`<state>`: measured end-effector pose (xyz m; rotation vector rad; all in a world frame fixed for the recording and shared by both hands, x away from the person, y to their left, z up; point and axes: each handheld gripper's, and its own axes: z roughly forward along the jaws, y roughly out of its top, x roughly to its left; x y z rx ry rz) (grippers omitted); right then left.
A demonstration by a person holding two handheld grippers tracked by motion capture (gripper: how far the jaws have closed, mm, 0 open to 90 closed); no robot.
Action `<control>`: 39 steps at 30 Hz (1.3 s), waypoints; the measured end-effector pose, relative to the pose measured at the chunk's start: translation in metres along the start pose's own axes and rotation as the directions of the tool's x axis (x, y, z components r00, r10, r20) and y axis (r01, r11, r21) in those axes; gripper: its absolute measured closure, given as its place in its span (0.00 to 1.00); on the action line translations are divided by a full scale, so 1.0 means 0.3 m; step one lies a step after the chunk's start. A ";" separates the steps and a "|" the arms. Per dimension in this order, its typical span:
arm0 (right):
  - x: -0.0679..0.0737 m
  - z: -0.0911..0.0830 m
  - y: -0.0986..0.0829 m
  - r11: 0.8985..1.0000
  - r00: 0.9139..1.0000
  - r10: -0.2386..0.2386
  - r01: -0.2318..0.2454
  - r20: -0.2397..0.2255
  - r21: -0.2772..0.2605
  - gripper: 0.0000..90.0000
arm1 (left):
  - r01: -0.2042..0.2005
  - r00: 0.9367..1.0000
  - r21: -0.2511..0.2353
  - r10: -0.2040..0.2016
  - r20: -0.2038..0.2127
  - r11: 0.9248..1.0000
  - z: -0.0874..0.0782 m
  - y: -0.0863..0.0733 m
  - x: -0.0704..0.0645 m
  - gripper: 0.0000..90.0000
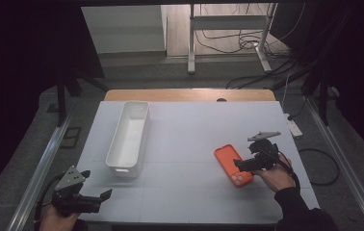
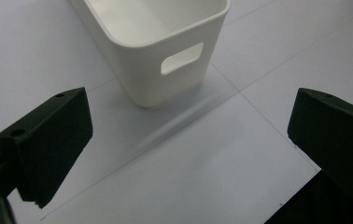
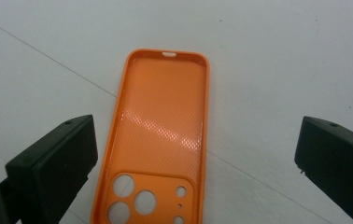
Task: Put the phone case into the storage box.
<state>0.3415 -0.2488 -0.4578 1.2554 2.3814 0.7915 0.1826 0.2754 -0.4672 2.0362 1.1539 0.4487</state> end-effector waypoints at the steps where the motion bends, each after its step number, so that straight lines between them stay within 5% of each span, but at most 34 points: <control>1: 0.001 0.003 0.003 1.000 1.000 0.002 -0.002 -0.004 0.005 0.00 | -0.001 1.000 0.000 0.001 0.000 1.000 0.000 0.000 0.000 0.01; 9: -0.003 0.028 0.017 0.999 1.000 0.009 -0.009 -0.010 0.034 0.05 | -0.005 1.000 0.004 0.005 0.000 1.000 0.000 0.000 0.000 0.01; 13: -0.009 0.025 0.022 0.999 0.999 0.022 -0.021 -0.032 0.041 0.26 | -0.007 1.000 0.006 0.007 0.000 1.000 0.001 0.001 0.000 0.01; 22: -0.002 0.031 0.032 0.995 0.995 -0.021 0.031 -0.099 0.096 0.97 | -0.010 1.000 0.008 0.010 0.000 1.000 0.001 0.001 0.000 0.01; 39: -0.006 0.074 -0.019 0.986 0.996 -0.028 0.043 -0.089 0.164 1.00 | -0.005 1.000 0.002 0.005 0.003 1.000 0.000 0.000 0.000 0.01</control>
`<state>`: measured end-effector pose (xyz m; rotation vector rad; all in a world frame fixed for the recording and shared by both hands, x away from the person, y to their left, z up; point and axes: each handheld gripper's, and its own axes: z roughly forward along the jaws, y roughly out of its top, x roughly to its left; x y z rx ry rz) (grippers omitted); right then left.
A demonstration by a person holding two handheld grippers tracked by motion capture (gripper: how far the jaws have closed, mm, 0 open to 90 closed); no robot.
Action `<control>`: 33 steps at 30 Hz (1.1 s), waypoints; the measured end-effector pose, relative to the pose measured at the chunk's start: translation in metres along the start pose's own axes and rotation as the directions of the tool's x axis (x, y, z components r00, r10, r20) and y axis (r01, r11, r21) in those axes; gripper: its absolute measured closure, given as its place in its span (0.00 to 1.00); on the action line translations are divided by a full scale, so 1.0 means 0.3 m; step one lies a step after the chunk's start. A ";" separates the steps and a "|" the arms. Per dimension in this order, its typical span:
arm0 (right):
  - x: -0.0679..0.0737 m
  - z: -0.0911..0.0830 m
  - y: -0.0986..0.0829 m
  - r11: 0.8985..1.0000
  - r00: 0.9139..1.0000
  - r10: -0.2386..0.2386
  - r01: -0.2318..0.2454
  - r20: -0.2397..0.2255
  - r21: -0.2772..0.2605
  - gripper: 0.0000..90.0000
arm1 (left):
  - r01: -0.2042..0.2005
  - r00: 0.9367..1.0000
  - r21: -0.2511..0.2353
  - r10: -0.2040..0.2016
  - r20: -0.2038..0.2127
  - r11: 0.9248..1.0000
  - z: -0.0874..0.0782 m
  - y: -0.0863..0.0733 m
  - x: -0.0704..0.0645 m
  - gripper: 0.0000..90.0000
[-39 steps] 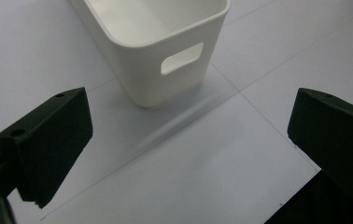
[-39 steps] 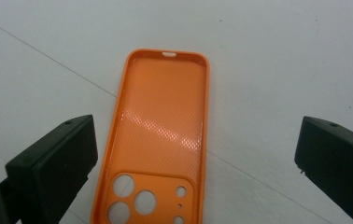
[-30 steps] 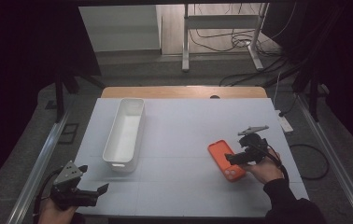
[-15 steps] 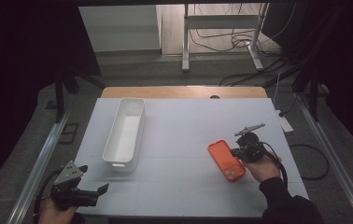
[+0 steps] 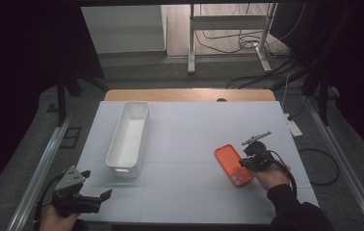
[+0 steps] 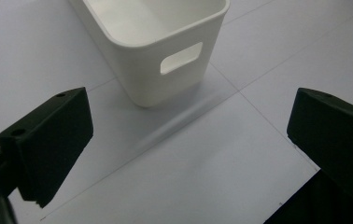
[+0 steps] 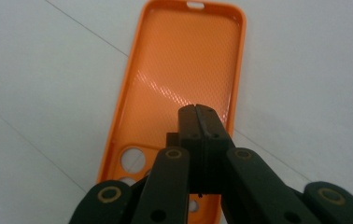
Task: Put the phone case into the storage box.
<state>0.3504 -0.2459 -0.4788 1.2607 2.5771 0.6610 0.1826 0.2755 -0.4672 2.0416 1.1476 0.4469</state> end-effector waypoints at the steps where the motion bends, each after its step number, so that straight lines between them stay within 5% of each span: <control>1: -0.003 0.001 -0.003 1.000 1.000 0.000 0.000 0.002 0.003 1.00 | 0.000 1.000 0.000 0.000 0.000 1.000 0.000 0.000 0.000 0.01; 13: -0.015 0.026 -0.030 0.997 1.000 0.017 -0.017 0.003 0.077 1.00 | -0.006 1.000 0.004 0.006 -0.001 1.000 0.000 0.001 -0.001 0.01; 33: -0.090 0.042 -0.013 0.998 0.998 0.004 -0.008 0.064 0.062 1.00 | -0.009 1.000 0.013 0.009 -0.004 1.000 0.004 0.003 -0.002 0.01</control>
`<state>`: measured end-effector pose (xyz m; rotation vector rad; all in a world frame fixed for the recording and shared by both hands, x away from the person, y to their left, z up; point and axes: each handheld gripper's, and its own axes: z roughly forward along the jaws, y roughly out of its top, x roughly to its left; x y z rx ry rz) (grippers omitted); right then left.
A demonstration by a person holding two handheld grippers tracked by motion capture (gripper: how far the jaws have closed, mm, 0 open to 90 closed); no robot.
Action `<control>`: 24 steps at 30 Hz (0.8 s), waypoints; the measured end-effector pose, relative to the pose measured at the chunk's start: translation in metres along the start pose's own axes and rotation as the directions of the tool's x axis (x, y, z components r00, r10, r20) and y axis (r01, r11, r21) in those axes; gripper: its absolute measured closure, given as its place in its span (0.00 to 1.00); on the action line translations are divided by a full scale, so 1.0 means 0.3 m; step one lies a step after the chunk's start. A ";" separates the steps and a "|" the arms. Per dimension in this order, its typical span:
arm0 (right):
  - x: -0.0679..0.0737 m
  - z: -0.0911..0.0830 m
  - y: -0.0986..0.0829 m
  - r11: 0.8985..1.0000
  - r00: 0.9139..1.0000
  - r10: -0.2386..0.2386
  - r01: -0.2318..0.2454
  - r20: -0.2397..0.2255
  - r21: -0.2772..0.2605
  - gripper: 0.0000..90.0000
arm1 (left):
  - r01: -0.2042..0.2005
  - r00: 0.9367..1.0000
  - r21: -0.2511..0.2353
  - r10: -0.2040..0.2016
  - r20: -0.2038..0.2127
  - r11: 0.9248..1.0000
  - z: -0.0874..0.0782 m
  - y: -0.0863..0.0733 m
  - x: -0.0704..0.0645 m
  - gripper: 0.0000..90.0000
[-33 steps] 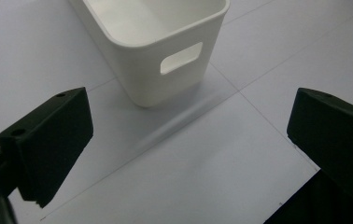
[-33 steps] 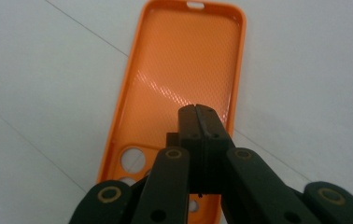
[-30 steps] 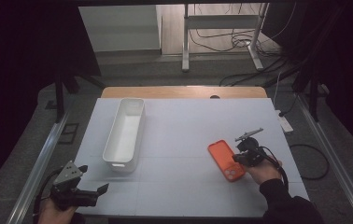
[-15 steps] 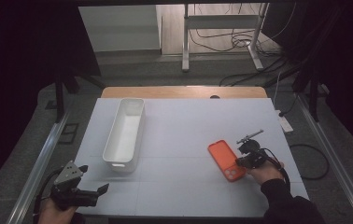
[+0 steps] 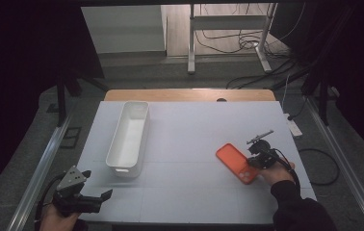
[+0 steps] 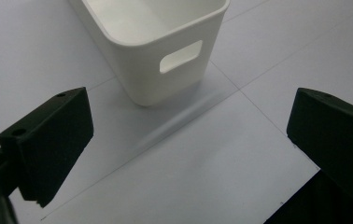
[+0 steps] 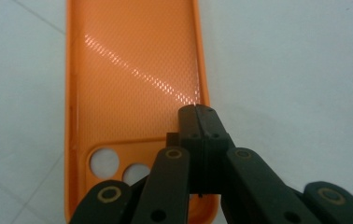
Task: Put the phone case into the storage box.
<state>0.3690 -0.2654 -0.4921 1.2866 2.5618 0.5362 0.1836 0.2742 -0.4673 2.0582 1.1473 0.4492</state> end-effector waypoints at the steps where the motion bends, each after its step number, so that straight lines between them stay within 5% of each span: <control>1: -0.009 0.002 0.004 1.000 1.000 0.007 -0.007 0.002 -0.013 1.00 | 0.002 1.000 0.000 -0.002 0.000 1.000 0.000 0.000 0.000 0.01; 17: -0.054 0.025 0.039 0.998 0.999 0.033 -0.032 0.013 -0.049 0.99 | 0.004 1.000 0.003 -0.004 0.002 1.000 0.002 0.001 0.001 0.02; 24: 0.010 0.024 0.073 0.996 0.999 0.000 -0.003 -0.038 -0.086 0.99 | 0.002 1.000 0.005 -0.002 0.000 1.000 0.003 0.002 0.001 0.02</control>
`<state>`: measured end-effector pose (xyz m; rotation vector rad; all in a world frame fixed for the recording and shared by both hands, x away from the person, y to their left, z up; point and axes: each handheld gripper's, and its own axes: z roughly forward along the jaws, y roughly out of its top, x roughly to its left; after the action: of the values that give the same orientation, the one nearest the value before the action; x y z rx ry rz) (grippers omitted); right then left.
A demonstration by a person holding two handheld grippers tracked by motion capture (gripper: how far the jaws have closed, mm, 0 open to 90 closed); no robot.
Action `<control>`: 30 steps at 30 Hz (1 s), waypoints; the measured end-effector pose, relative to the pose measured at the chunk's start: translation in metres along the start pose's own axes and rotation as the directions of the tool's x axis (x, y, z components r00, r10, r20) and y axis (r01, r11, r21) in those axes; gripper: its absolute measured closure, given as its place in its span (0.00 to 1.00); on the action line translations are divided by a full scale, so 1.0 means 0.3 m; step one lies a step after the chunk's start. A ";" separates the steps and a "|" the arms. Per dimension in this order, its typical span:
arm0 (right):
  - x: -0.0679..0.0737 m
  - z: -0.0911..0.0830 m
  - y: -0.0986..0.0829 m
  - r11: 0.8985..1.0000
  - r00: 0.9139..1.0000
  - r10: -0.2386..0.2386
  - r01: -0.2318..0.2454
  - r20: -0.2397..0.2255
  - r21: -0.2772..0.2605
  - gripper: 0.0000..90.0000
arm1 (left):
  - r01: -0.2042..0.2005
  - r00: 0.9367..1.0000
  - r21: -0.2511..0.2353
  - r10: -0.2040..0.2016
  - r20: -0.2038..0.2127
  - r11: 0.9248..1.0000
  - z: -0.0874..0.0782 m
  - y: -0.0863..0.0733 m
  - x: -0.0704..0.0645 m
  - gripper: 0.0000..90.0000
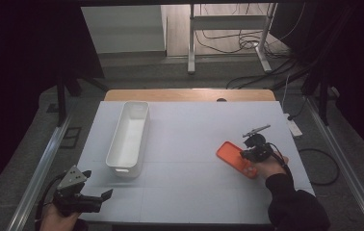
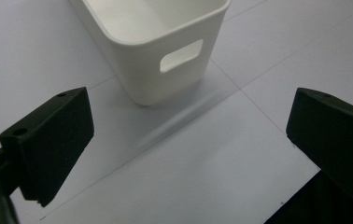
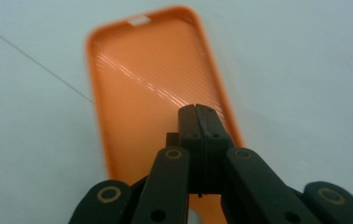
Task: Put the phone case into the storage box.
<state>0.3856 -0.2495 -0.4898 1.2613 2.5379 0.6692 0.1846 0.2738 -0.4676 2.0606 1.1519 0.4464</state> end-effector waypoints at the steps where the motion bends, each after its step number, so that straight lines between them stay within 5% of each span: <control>1: 0.010 0.002 0.006 1.000 1.000 -0.005 0.005 -0.006 -0.002 0.99 | 0.000 1.000 0.000 0.000 0.000 1.000 0.000 0.000 0.000 0.02; 9: 0.075 0.040 0.054 0.999 0.998 -0.026 0.025 -0.056 -0.024 0.99 | 0.004 1.000 -0.003 -0.004 0.000 1.000 0.000 0.000 0.000 0.02; 19: 0.133 0.094 0.099 0.998 0.997 -0.057 0.056 -0.052 -0.010 0.99 | -0.001 1.000 -0.001 0.001 0.001 1.000 -0.001 -0.001 0.000 0.02; 30: 0.180 0.090 0.088 0.994 0.990 -0.101 0.104 -0.098 0.023 0.99 | -0.005 1.000 -0.001 0.005 0.000 1.000 -0.001 -0.001 -0.001 0.02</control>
<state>0.3819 -0.1847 -0.5004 1.1236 2.6782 0.6894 0.1842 0.2736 -0.4676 2.0634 1.1464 0.4490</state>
